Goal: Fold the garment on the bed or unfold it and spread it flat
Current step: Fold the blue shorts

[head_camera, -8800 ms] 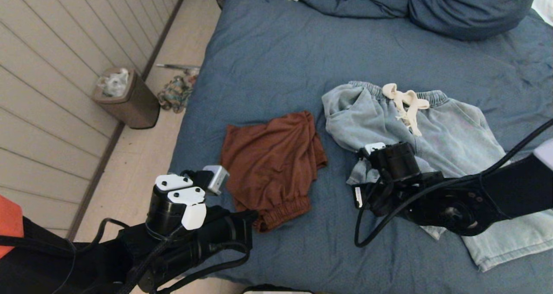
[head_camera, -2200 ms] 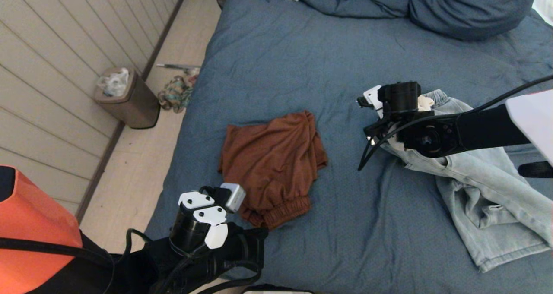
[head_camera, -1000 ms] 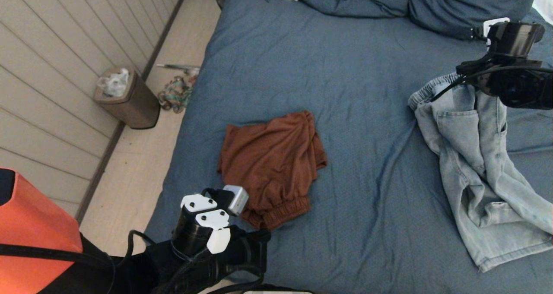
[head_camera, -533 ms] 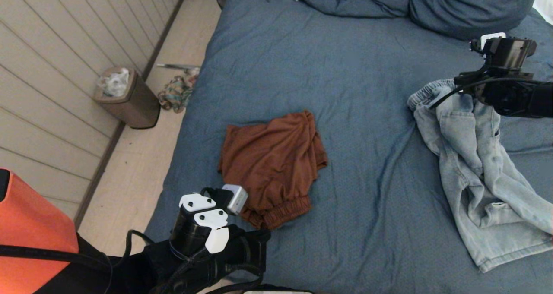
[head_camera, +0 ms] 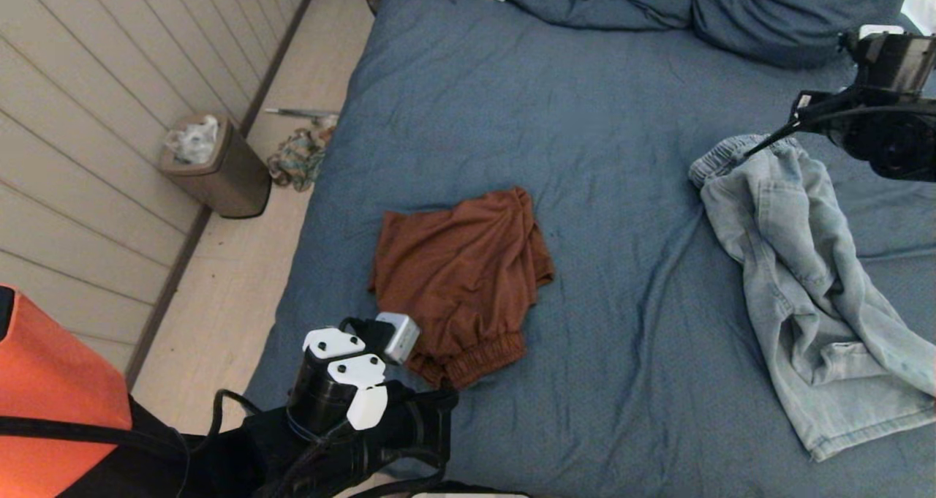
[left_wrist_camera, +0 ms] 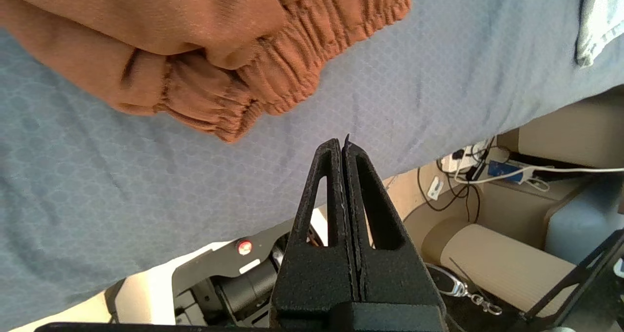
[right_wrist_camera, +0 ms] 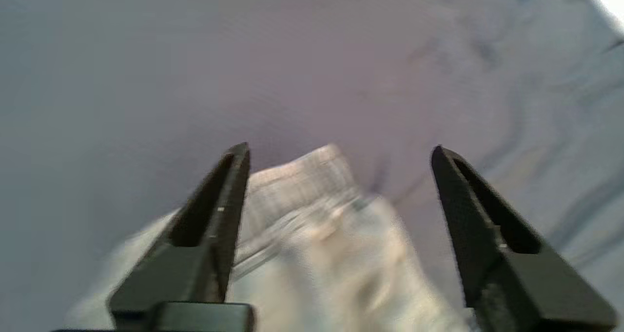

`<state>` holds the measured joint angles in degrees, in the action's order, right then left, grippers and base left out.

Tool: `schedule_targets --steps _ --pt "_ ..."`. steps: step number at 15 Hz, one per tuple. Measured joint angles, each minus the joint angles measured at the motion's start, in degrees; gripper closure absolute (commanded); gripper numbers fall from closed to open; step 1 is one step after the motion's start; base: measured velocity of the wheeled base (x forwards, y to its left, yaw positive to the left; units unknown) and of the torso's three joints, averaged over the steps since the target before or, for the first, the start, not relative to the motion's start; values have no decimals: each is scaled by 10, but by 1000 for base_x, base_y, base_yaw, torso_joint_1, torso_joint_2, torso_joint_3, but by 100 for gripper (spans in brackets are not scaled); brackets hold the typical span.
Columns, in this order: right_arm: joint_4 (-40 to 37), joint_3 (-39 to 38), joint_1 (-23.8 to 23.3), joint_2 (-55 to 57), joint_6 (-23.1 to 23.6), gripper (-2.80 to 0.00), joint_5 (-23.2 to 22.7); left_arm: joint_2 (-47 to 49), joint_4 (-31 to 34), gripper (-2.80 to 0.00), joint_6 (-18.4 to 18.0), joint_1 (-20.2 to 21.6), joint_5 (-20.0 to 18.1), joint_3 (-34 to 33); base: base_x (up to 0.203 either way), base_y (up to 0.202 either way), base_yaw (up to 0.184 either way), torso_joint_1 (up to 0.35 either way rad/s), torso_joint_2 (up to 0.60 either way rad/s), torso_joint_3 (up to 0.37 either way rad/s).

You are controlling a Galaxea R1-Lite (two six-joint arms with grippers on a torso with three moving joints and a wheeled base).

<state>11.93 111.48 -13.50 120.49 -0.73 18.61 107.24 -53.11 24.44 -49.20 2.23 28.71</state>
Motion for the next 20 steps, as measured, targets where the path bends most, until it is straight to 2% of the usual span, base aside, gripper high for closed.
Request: schedule_targets --steps 3,6,9,12,13,14,18,20 --pt "-119 -23 8 -52 -60 0 -16 -4 0 0 0 0 1 0 0 0 0 0 0 0" --pt "-282 -68 12 -111 -110 0 -80 -16 4 0 -1 0 2 1 0 0 0 0 0 0" --pt "-422 -148 10 -176 -106 0 -102 -17 1 0 -2 1 -2 -8 0 0 0 0 0 0" --pt "-459 -281 -9 -231 -92 0 -99 -5 -10 0 -3 -3 -6 -15 0 0 0 0 0 0" --pt "-455 -328 -21 -249 -81 -81 -97 -4 -20 0 -3 -4 -5 -18 0 0 0 0 0 0" --pt "-443 -369 -35 -264 -68 -280 -95 -3 -23 0 -3 -6 -5 -21 0 0 0 0 0 0" --pt "-319 -514 -114 -296 14 -280 -93 6 -25 0 -3 -14 -6 -23 0 0 0 0 0 0" --pt "-271 -543 -131 -285 23 -280 -92 9 -26 0 -2 -15 -6 -23 0 0 0 0 0 0"
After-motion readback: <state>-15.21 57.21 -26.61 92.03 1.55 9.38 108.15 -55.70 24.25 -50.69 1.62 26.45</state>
